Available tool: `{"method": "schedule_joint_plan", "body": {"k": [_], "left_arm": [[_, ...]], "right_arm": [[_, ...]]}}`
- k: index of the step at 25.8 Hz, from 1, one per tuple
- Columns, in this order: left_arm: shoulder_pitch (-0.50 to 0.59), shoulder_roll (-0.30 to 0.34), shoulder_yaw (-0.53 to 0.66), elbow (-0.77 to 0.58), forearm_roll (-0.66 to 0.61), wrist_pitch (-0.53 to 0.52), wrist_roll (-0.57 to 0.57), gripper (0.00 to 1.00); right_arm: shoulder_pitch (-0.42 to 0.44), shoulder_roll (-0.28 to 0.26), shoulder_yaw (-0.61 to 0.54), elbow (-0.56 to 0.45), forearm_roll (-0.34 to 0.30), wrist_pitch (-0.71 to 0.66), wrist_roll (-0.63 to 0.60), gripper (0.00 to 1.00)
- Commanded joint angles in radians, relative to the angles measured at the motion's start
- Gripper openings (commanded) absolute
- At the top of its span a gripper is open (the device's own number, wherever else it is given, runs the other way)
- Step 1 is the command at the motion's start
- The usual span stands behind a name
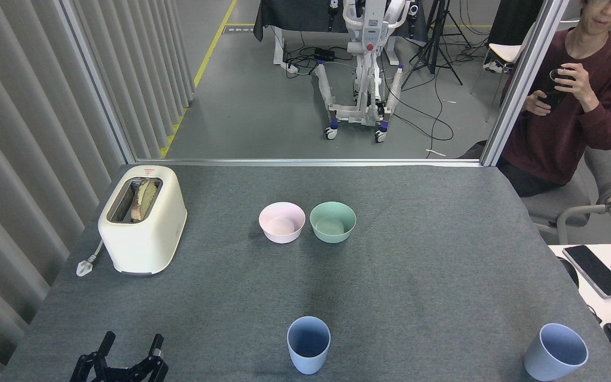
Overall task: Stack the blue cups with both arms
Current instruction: 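Set the cup down, open the left gripper and withdraw it, then reach the right gripper to the other blue cup and grasp it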
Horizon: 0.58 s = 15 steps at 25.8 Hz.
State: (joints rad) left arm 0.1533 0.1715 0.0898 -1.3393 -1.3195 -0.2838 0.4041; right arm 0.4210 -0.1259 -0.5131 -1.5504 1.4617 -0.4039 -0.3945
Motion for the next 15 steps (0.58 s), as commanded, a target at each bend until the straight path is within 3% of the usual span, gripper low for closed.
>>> {"method": "schedule_joint_plan", "body": {"k": [1, 7, 15], "left_arm": [[0.023, 0.002, 0.004, -0.006, 0.014, -0.002, -0.022, 1.0], [0.032, 0.002, 0.005, -0.001, 0.014, -0.002, -0.017, 1.0], [0.023, -0.004, 0.004, 0.006, 0.014, 0.002, -0.011, 1.0]], "right_arm": [[-0.067, -0.008, 0.001, 0.056, 0.0, 0.005, 0.036, 1.0], [-0.122, -0.023, -0.007, 0.15, 0.003, 0.023, 0.034, 1.0], [-0.202, -0.095, -0.004, 0.224, 0.011, 0.054, 0.034, 1.0]]}}
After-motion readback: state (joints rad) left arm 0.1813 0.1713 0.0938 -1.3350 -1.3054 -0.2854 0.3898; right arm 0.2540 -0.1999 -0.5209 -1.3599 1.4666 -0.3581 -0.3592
